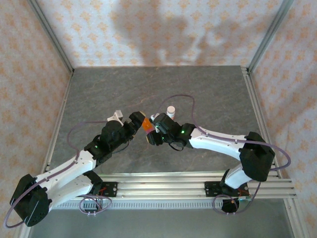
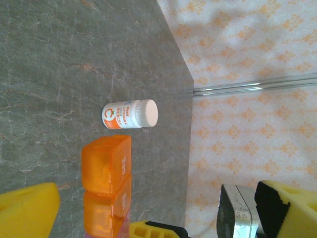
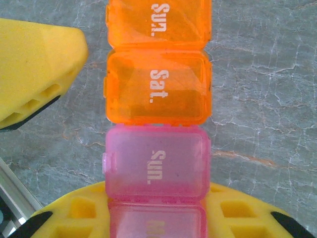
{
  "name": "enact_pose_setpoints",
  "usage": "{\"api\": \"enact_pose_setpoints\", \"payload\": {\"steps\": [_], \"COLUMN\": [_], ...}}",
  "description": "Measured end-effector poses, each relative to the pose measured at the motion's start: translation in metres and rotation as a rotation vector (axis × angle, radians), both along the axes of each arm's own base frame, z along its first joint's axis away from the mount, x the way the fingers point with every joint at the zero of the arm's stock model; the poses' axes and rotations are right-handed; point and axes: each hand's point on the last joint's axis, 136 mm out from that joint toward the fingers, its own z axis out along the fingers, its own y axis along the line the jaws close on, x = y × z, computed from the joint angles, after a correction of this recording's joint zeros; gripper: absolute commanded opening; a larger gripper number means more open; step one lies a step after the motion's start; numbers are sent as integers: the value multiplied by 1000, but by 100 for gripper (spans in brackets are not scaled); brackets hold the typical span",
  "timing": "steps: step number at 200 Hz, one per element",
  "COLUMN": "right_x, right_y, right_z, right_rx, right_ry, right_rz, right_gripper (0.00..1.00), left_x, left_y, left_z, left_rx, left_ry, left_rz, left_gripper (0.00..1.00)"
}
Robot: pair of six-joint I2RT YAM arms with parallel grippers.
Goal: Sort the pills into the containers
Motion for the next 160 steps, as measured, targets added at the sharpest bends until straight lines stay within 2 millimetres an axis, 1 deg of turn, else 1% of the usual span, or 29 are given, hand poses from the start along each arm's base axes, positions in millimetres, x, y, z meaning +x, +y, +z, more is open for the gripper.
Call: {"api": "enact_pose_setpoints", "payload": {"steps": [52, 91, 160], "right_x": [0, 1, 0], "right_y": [1, 4, 5], "right_z": [-2, -3, -3], "right_rx": [0, 9, 18], "right_ry": [4, 11, 18], "right_rz": [-2, -4, -4], "right_gripper": [28, 28, 28], "left_x": [3, 4, 6], "left_y": [-2, -8, -12], "left_z": [1, 1, 4], "left_rx": [-6, -13, -24], "left_ry": [-8, -17, -33], "left_rz": [0, -14, -18], "left_gripper": [100, 100, 100]}}
